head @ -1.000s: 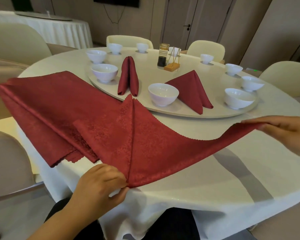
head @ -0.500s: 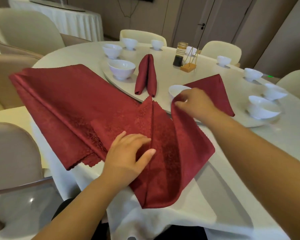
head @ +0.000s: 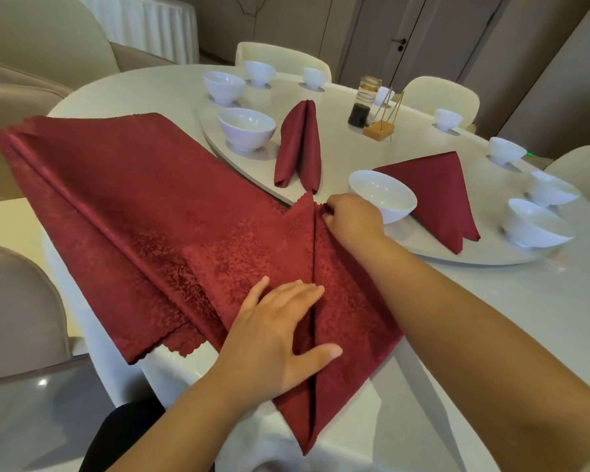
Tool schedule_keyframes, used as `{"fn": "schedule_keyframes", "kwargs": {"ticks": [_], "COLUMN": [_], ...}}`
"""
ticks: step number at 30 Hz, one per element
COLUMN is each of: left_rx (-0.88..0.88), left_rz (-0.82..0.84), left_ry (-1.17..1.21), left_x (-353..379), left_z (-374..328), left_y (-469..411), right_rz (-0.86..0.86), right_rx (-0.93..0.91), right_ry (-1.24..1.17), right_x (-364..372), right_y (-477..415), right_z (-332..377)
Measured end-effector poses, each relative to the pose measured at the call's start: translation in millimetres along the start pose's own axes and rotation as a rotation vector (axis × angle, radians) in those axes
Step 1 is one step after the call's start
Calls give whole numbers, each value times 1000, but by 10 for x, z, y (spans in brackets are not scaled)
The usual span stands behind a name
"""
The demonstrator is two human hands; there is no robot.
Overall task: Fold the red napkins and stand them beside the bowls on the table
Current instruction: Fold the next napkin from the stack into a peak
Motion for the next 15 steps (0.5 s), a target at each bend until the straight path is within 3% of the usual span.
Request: {"fn": "schedule_keyframes", "kwargs": {"ticks": [6,15], "left_rx": [62,45], "left_rz": [34,108], "left_ry": [-159,-223], "left_x": [79,147], "left_z": [-33,-30], "left_y": [7,12], "right_rz": [-1,-103], "right_rx": [96,64], "right_ry": [-137,-458], "right_x": [65,5], "right_y": [-45,56], "right_z": [-57,-117]}}
Point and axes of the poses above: each hand's wrist, its own y-axis away from the middle knuckle, its own x-axis out of the palm, z = x × y, the point moved 8 cm from there along -y, towards the middle knuckle, and after that the axes turned 5 degrees about -z, right-handed, at the moved point
